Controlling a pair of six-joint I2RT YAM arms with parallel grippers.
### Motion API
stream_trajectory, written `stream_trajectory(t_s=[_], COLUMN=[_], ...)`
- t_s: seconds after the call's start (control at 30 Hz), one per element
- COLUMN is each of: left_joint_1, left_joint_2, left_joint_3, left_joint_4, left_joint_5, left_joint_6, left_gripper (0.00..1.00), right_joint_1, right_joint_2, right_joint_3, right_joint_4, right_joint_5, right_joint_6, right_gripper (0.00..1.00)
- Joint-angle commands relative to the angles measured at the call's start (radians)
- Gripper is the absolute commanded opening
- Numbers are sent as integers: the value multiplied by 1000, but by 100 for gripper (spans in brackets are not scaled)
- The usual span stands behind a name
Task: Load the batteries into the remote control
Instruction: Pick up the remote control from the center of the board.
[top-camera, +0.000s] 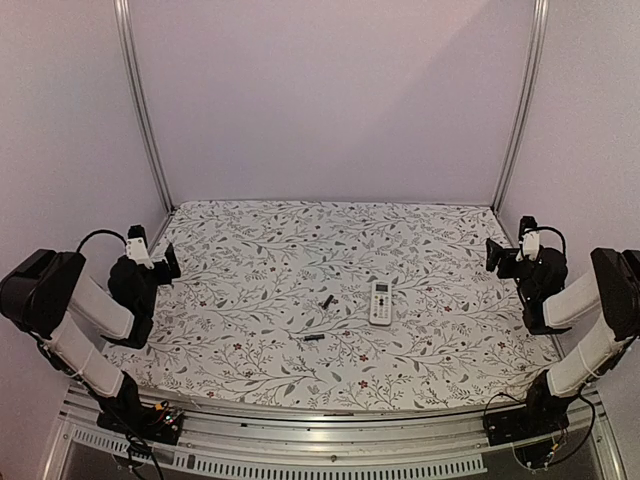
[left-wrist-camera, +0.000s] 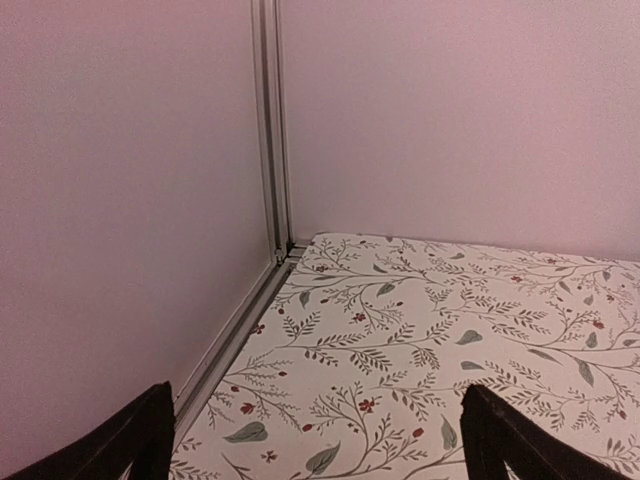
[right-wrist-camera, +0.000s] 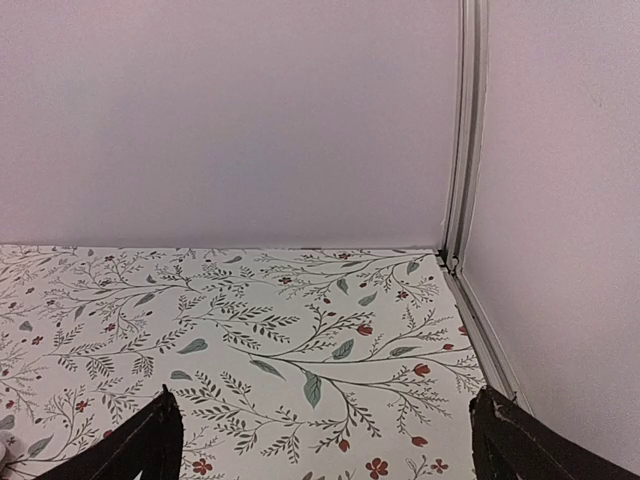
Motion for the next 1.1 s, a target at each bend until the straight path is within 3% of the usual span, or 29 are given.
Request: stream_trajectory(t_s=[0.0,0.07,0.2,0.3,0.43,0.5,0.53,0.57,0.63,0.83,1.07], left_joint_1=[9,22,58,61,54,31,7,-9,-22,-190,-331], left_joint_2=[18,9,4,2,-1,-43,-76,-99,-143,-269,-333], left_joint_3=[-1,8,23,31,34,105,224,331,442,584,666], left_joint_4=[69,31,-7,-27,-27,-147,-377,-551,-706,-949,-1074], left_joint_5=[8,35,109,124,123,82,26,-3,47,106,254], left_joint_6=[9,4,-14,-16,-1,9,9,7,-30,-29,-155], left_gripper=[100,100,100,100,100,100,100,100,99,97,97], right_joint_1=[-1,-1,-1,0,58,196,264,321,417,686,820], right_joint_2=[13,2,-151,-225,-258,-264,-263,-254,-229,-77,220], right_joint_3=[-8,9,147,263,385,434,463,494,568,763,940], right_joint_4=[14,-31,-357,-587,-861,-991,-1048,-1113,-1240,-1534,-1708], right_joint_5=[29,72,84,-14,-114,-66,-8,57,169,356,337], right_joint_6=[5,14,53,160,313,312,295,291,321,500,666], right_gripper=[99,99,99,99,88,88,88,89,89,99,99])
